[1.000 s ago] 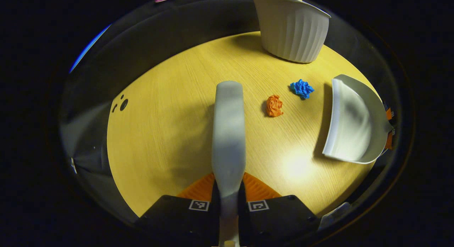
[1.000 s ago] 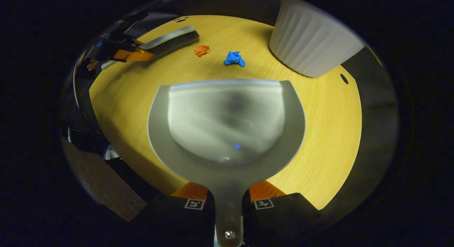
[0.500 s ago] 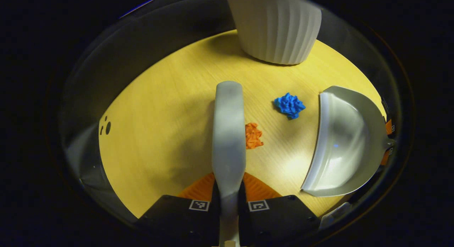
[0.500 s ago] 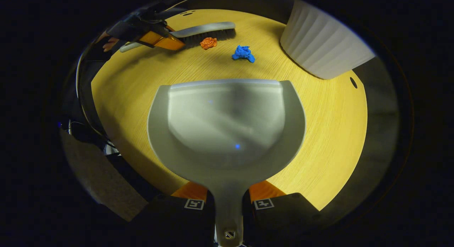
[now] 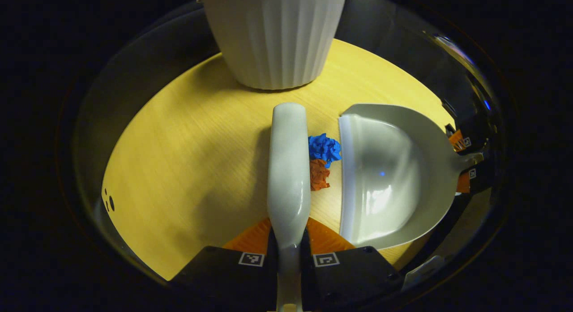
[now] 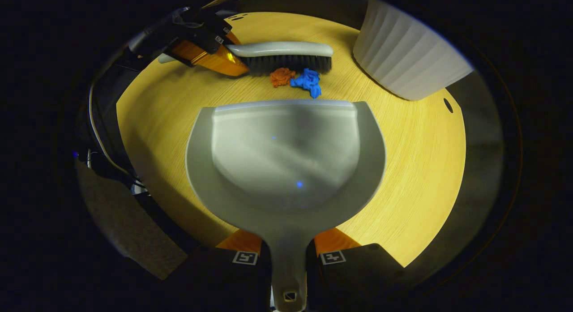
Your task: Pick up the small broom and dustpan from the desktop, sweep the trash into the dustpan with the broom, and then empty the trash into the garbage bin.
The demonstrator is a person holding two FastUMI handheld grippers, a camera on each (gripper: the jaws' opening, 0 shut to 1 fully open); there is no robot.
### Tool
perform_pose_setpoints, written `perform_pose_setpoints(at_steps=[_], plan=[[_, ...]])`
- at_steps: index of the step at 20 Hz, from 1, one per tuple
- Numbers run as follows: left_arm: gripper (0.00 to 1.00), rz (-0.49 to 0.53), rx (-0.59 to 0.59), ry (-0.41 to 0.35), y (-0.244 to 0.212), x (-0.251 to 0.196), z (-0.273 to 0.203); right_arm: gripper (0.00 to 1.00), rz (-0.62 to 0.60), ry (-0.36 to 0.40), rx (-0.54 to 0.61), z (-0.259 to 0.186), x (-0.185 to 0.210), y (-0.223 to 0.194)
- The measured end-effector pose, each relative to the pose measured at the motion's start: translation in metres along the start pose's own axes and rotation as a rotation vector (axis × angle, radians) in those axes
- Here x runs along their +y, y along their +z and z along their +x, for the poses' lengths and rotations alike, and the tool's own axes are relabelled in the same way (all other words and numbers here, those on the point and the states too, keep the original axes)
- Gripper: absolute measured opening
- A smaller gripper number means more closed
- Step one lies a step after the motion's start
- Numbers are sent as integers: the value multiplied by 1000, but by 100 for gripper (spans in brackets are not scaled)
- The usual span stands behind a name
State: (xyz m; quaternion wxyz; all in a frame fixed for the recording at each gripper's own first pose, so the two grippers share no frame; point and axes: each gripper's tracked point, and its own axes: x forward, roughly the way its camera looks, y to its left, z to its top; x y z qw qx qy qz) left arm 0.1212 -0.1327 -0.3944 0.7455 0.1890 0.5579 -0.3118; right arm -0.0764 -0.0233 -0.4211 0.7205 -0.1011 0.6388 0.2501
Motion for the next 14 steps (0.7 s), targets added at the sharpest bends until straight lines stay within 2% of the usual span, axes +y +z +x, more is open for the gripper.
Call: perform_pose_setpoints(at_steps=[1, 2, 4, 5, 6, 9, 11, 14], plan=[[25, -1, -1, -32, -2, -8, -2, 40, 1, -1, -2, 0, 0, 0], [25, -12, 0, -77, -5, -20, -3, 35, 1, -2, -5, 0, 0, -1], [22, -35, 0, -147, -10, -38, -7, 35, 4, 1, -6, 1, 1, -2], [29, -49, -2, -167, -11, -41, -5, 31, 7, 1, -9, 1, 1, -5], [27, -70, -5, -185, -11, -42, -7, 35, 14, 1, -15, 2, 1, -5], [25, -130, 16, -276, -18, -60, -13, 35, 26, 0, -19, 10, -3, -1], [25, -102, 49, -268, -29, -63, -12, 36, 28, -2, -19, 11, -6, 5], [25, -98, 14, -219, -24, -60, -14, 35, 36, -16, -30, 12, -7, 7]])
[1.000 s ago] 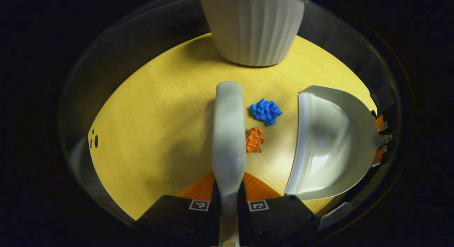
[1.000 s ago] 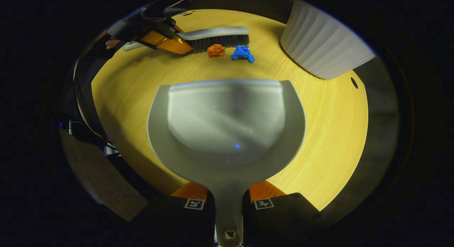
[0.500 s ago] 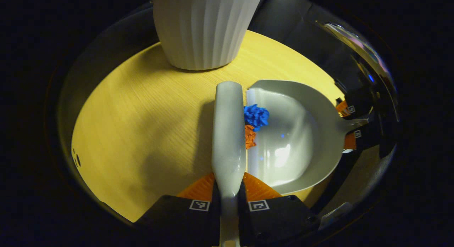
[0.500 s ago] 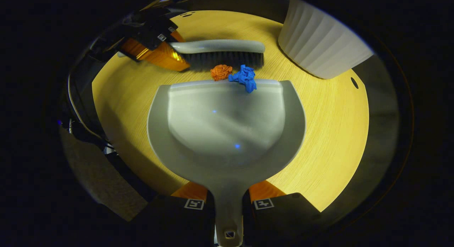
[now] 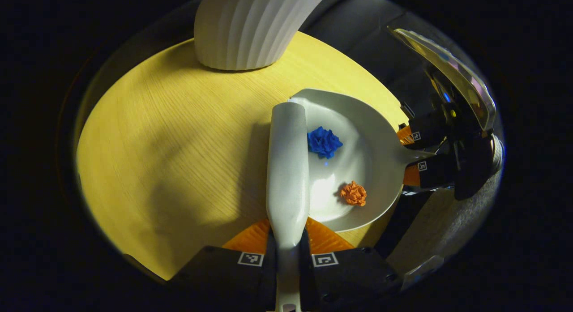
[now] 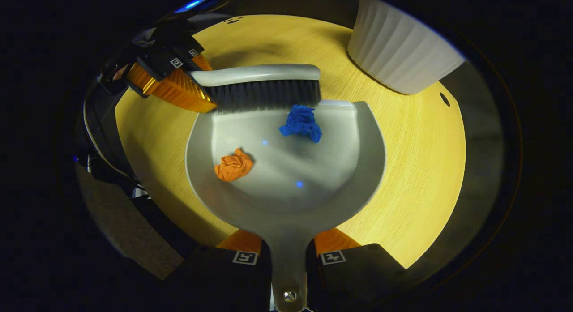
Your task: Pick up the small broom and dustpan from the desktop, sweep the trash into the dustpan with the broom, and then empty the trash into the garbage bin.
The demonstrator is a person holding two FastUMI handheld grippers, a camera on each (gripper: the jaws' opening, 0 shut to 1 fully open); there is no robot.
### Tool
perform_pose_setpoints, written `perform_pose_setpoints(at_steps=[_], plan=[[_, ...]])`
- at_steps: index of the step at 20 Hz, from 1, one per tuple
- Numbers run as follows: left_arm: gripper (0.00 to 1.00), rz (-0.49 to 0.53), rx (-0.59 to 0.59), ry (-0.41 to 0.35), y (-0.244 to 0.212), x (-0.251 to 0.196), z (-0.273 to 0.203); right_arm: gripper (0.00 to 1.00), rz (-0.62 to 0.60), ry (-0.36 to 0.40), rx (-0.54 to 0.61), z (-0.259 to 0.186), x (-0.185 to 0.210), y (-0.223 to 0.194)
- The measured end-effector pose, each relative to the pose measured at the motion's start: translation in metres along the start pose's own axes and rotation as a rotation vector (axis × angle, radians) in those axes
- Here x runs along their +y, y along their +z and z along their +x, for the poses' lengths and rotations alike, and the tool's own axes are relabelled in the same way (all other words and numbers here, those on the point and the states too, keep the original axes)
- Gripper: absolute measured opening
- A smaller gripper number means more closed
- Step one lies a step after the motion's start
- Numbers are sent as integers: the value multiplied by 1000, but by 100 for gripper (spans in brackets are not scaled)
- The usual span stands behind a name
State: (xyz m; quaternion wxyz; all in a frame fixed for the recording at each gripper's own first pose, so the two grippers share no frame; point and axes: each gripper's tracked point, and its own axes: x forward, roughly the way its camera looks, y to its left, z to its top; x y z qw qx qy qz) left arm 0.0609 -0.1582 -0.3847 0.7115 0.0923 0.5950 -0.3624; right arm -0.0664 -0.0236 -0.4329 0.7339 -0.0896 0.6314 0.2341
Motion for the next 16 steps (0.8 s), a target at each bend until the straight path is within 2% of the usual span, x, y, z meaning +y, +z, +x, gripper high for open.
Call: perform_pose_setpoints(at_steps=[2, 3, 4, 6, 7, 8, 12, 13, 14, 16], plan=[[25, -16, -44, 70, 6, 8, -6, 35, 4, -11, -28, 2, -1, -2], [24, -31, -65, 114, 7, 8, -7, 31, 14, -14, -50, 3, -2, -3], [25, -50, -92, 145, 8, 7, -9, 35, 28, -14, -75, 4, -3, -2], [25, -106, -147, 194, 5, 4, -21, 35, 62, -12, -102, 5, -2, -4], [25, -134, -166, 213, 1, 7, -24, 31, 73, -18, -101, 3, -2, -4], [25, -173, -183, 230, -6, 11, -29, 35, 86, -27, -97, -1, -1, -2], [23, -322, -207, 288, -46, 20, -27, 35, 158, -50, -93, -9, 3, -2], [25, -343, -209, 303, -57, 24, -21, 31, 172, -63, -100, -13, 2, -1], [25, -356, -208, 314, -65, 26, -14, 35, 184, -79, -106, -17, 0, 0], [25, -366, -202, 326, -85, 31, 0, 36, 220, -112, -125, -27, -4, 4]])
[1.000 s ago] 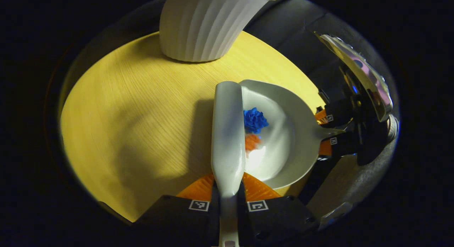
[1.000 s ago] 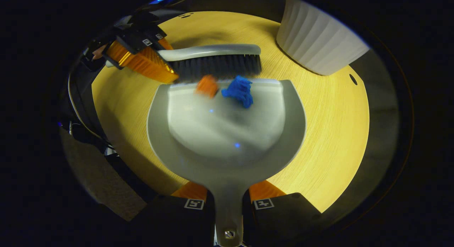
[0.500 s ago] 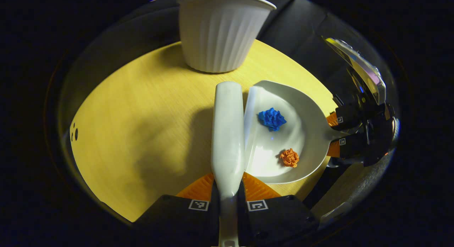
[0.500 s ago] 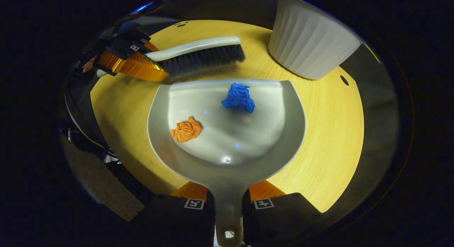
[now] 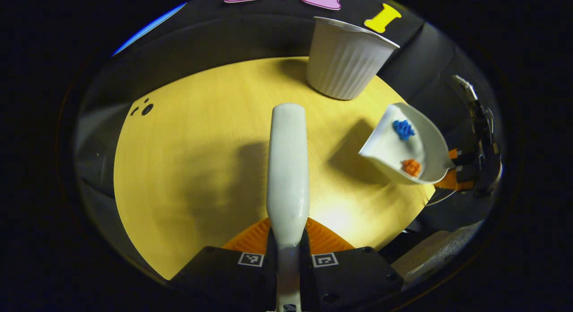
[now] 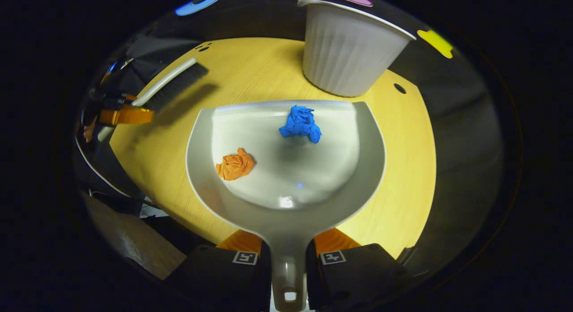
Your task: Pick up the small broom and dustpan from the desktop, sweep the trash into the dustpan with the broom, and then empty the trash into the garbage bin.
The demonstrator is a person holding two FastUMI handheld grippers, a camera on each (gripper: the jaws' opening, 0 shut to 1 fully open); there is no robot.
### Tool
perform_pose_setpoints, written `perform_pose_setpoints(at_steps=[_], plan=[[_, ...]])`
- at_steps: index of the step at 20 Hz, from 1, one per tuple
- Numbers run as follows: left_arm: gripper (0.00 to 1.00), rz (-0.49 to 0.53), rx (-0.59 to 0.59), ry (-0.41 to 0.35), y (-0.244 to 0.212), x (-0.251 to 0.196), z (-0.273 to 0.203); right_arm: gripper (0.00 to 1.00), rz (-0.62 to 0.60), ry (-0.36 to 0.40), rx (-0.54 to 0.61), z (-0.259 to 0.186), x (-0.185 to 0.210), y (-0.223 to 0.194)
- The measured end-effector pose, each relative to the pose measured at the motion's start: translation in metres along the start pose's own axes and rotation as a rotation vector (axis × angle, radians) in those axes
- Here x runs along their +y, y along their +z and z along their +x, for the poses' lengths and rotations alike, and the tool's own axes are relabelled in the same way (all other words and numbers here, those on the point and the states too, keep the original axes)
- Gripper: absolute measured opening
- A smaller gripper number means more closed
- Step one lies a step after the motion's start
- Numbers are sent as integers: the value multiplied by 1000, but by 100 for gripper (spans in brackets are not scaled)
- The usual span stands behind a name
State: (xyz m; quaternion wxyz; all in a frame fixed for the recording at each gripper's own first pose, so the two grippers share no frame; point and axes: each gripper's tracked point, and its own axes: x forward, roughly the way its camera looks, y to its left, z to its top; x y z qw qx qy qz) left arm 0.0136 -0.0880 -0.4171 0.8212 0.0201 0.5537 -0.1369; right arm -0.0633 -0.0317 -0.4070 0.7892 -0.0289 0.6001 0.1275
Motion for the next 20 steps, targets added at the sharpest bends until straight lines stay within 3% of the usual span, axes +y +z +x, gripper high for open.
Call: perform_pose_setpoints(at_steps=[2, 3, 8, 10, 13, 14, 20], plan=[[25, -6, -3, -8, -12, 11, 0, 39, 37, -23, -22, -12, -2, 8], [25, -13, -4, -22, -16, 12, -8, 35, 58, -33, -36, -17, -4, 13], [25, -6, -9, -35, -36, 14, -7, 35, 164, -39, -105, -39, -11, 44], [27, -10, -8, -44, -40, 16, -8, 36, 164, -59, -135, -50, -18, 53], [23, -22, -7, -55, -44, 16, -3, 36, 146, -119, -169, -59, -46, 74], [23, -23, -4, -56, -45, 16, -2, 40, 137, -145, -179, -61, -54, 81], [25, -41, 8, -61, -52, 20, 1, 31, 80, -276, -194, -68, -95, 116]])
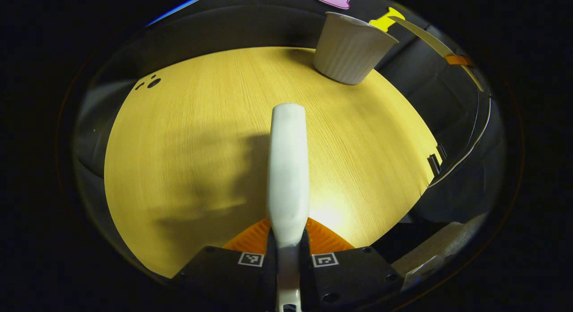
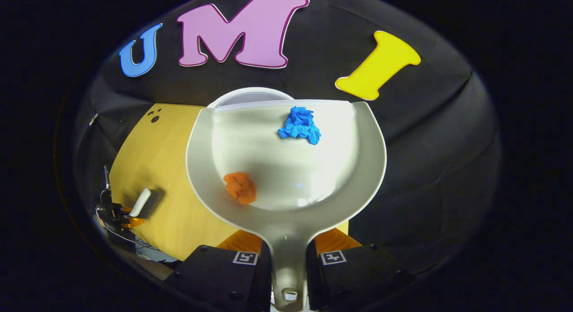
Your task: Pick up the small broom and dustpan from the desktop, sweep the trash into the dustpan with the broom, and then empty the trash into the garbage bin.
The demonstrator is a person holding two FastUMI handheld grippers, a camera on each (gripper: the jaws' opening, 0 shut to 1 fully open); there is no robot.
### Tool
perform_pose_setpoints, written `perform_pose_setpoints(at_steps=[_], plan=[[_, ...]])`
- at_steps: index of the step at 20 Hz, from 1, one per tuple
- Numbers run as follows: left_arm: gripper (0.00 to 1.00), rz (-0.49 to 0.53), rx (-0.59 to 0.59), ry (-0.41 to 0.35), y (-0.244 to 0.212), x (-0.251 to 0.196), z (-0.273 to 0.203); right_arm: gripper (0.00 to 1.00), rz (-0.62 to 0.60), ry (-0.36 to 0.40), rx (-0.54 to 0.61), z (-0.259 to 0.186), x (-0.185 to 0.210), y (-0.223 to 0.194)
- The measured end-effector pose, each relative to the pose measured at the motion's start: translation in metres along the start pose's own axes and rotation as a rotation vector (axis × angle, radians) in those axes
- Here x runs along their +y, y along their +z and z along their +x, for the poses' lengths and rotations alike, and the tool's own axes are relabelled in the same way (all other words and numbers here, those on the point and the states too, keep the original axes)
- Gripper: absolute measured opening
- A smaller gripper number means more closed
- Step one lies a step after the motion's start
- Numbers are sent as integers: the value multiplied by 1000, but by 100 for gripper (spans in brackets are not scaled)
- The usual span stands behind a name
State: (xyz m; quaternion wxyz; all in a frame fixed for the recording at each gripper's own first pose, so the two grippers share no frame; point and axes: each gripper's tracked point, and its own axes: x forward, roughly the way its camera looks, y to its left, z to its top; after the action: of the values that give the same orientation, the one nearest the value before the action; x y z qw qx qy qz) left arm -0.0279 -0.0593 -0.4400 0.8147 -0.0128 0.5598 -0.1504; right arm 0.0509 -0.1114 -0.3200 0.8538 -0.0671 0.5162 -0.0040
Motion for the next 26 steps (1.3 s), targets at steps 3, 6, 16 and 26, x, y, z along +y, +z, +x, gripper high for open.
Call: perform_pose_setpoints(at_steps=[3, 6, 16, 26], plan=[[25, -9, 5, 6, -6, 6, -1, 35, -89, -58, 25, 8, -16, 12], [25, -23, 2, 15, -7, 10, -1, 35, -179, -92, 76, 13, -32, 20], [25, -81, 9, 22, -13, 24, 1, 35, -491, -142, 304, 32, -53, 47], [25, -124, 12, 30, -13, 26, 3, 36, -650, -124, 464, 44, -59, 77]])
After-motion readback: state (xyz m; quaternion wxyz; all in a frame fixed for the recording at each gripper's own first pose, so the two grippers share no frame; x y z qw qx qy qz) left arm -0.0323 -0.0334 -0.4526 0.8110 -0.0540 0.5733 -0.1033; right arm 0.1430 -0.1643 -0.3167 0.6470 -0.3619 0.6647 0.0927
